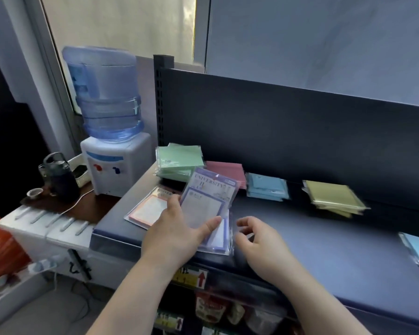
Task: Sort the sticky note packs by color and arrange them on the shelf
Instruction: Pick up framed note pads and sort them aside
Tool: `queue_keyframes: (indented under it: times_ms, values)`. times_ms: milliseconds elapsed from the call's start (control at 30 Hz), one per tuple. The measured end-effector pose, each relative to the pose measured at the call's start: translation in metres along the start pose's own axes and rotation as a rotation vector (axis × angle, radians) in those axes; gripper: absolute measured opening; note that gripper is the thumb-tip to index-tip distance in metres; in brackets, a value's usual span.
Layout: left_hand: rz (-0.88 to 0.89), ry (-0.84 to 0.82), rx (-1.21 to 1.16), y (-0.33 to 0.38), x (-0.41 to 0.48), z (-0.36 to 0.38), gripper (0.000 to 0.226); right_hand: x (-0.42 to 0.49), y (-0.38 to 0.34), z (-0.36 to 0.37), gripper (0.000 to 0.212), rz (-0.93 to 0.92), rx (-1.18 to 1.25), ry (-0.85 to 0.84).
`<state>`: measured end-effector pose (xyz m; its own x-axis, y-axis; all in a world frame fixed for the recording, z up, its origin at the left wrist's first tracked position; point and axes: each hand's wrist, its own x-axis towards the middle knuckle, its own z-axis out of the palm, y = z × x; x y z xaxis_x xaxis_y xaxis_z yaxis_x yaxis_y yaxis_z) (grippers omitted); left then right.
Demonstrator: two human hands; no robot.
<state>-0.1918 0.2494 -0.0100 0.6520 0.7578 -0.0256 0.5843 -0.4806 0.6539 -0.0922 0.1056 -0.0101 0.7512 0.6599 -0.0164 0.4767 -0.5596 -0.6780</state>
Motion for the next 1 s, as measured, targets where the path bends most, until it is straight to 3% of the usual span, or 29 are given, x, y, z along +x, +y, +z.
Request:
queue_keyframes:
  times_ms: [133,233,400,700,1000]
  values:
    - [0.048,-0.023,0.298,0.007,0.0,0.014,0.084,0.002,0.004,0.002,0.024,-0.018,0.001,0.039]
    - [0.101,-0.009,0.418,0.009,-0.001,0.019,0.067,0.0,0.005,0.008,0.041,-0.038,0.083,0.002]
    - [0.208,0.043,0.557,0.005,-0.003,0.017,0.058,0.003,0.01,0.009,0.049,-0.14,-0.073,-0.026]
    - [0.427,0.088,0.336,0.051,-0.002,0.039,0.067,-0.009,0.042,-0.044,0.043,-0.058,-0.071,0.112]
    - [0.755,-0.074,0.318,0.162,-0.039,0.115,0.066,-0.066,0.135,-0.151,0.044,0.116,-0.177,0.338]
